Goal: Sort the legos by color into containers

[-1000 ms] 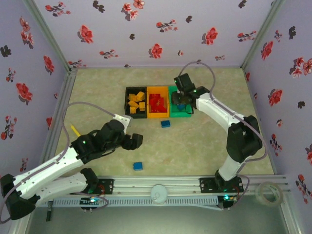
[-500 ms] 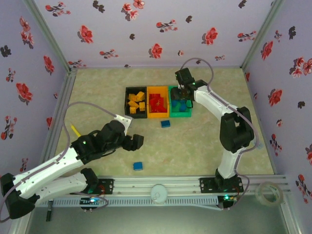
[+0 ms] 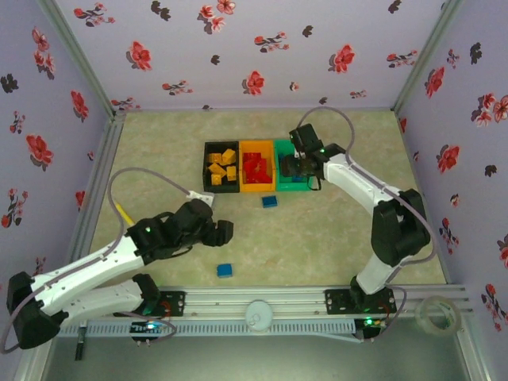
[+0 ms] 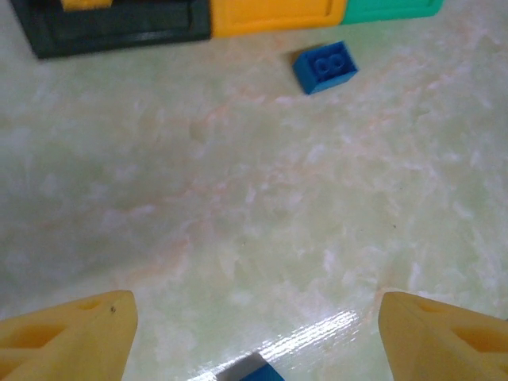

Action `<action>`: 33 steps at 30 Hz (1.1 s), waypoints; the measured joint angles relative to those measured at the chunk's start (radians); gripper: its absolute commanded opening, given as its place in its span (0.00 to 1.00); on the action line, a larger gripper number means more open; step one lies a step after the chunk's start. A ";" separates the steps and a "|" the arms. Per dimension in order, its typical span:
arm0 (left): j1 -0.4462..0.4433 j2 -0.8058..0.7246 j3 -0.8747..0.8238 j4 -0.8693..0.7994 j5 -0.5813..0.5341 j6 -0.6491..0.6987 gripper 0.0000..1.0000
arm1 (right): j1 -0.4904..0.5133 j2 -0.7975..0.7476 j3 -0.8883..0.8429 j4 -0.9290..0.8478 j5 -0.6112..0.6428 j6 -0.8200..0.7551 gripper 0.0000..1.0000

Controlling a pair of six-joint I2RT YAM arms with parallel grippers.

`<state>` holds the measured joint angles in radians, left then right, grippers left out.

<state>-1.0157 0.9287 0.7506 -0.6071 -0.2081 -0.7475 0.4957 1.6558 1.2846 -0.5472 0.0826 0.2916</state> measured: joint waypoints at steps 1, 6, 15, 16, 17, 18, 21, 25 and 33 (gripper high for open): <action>-0.024 0.008 -0.010 -0.005 -0.010 -0.042 0.80 | 0.007 -0.018 -0.017 0.000 0.000 0.004 0.59; -0.177 0.091 -0.028 -0.047 -0.074 -0.270 0.80 | 0.037 -0.069 -0.070 0.004 0.004 0.022 0.59; -0.387 0.336 -0.010 -0.141 -0.141 -0.636 0.83 | 0.076 -0.086 -0.105 0.011 0.018 0.042 0.60; -0.397 0.368 0.001 -0.144 -0.141 -0.656 0.83 | 0.080 -0.088 -0.108 0.012 0.019 0.043 0.60; -0.402 0.390 0.010 -0.146 -0.140 -0.668 0.83 | 0.082 -0.090 -0.109 0.012 0.019 0.047 0.60; -0.407 0.415 0.020 -0.145 -0.140 -0.681 0.83 | 0.085 -0.092 -0.113 0.014 0.019 0.050 0.60; -0.409 0.443 0.028 -0.135 -0.140 -0.711 0.80 | 0.092 -0.103 -0.127 0.019 0.022 0.056 0.60; -0.409 0.442 0.025 -0.130 -0.140 -0.737 0.75 | 0.097 -0.122 -0.145 0.020 0.023 0.060 0.60; -0.409 0.438 -0.005 -0.101 -0.131 -0.747 0.65 | 0.100 -0.157 -0.170 0.022 0.030 0.061 0.60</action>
<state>-1.4242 1.3670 0.7456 -0.7082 -0.3389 -1.4948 0.5961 1.4986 1.1149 -0.5255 0.1127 0.3527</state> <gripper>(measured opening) 0.658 0.599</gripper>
